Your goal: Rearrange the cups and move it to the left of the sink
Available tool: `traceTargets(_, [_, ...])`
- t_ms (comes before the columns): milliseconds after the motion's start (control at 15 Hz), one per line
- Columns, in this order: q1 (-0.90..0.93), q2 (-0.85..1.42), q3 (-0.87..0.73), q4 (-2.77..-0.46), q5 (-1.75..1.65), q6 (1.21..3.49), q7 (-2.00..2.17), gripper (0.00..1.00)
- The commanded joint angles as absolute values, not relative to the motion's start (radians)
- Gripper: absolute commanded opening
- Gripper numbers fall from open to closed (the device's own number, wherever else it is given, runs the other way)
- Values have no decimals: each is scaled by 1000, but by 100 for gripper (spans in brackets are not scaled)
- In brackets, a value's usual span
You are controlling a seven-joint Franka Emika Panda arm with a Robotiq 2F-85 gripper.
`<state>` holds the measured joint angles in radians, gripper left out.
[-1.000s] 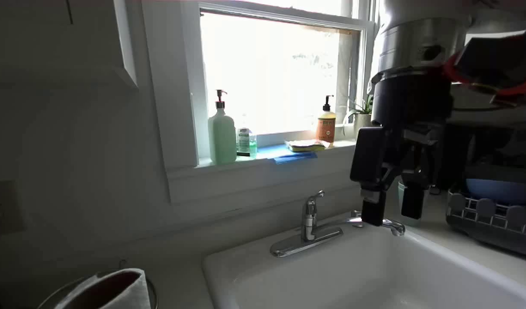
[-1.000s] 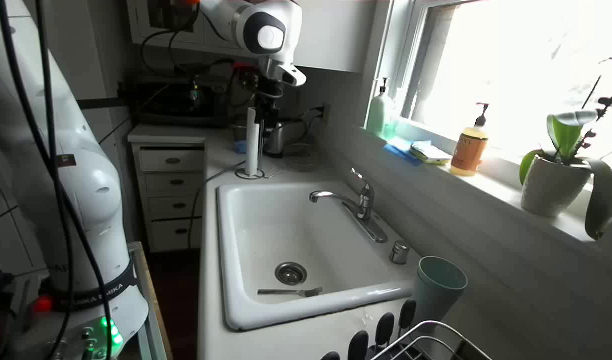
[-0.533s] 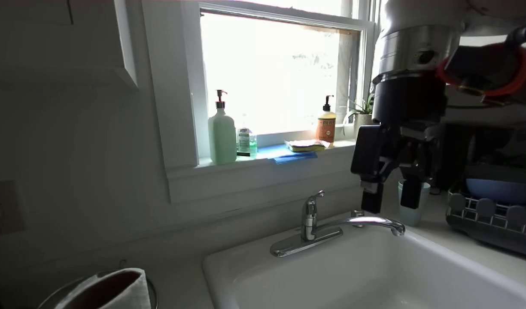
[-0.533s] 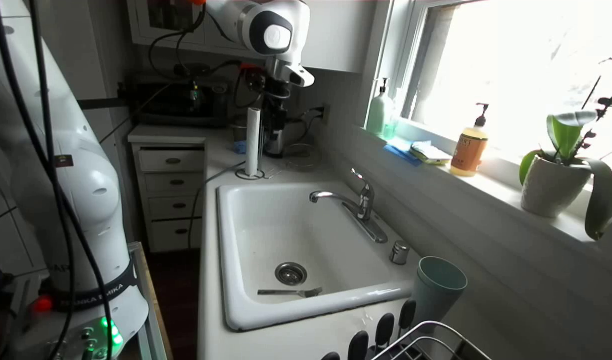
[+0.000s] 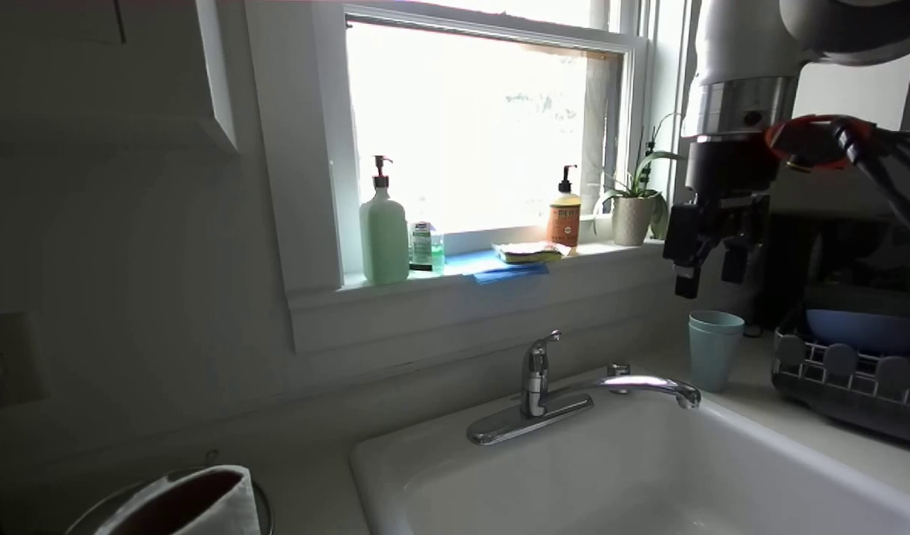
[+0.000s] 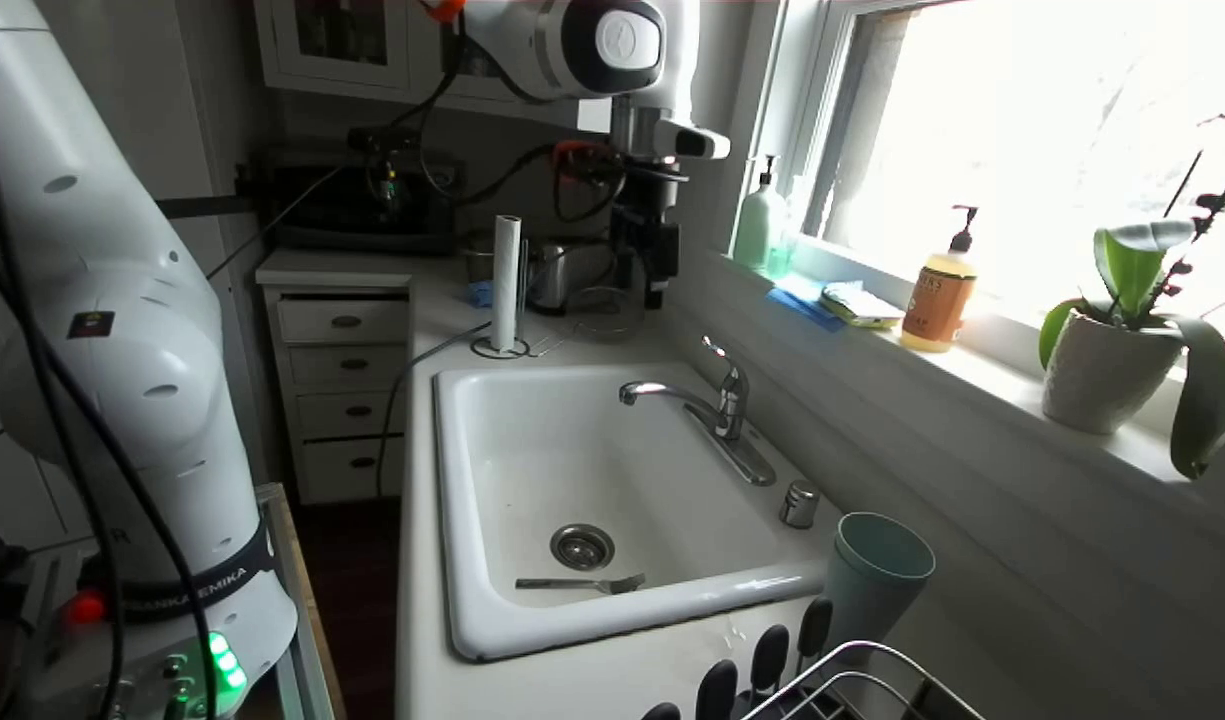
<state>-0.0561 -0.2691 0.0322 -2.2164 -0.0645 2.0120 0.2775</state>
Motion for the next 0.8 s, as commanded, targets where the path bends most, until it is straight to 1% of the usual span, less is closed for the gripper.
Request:
traceTargets(0, [-91, -275, -35, -2222, -105, 2051, 147, 100])
traceTargets(67, [-103, -262, -60, -2210, -58, 2053, 159, 100])
traceTargets(133, [-87, -268, -30, -2217, -84, 2038, 189, 100])
traceTargets(600, [-86, -266, -31, -2218, -84, 2038, 184, 100])
traceTargets(733, [-111, -204, -52, -2150, -124, 1964, 159, 100])
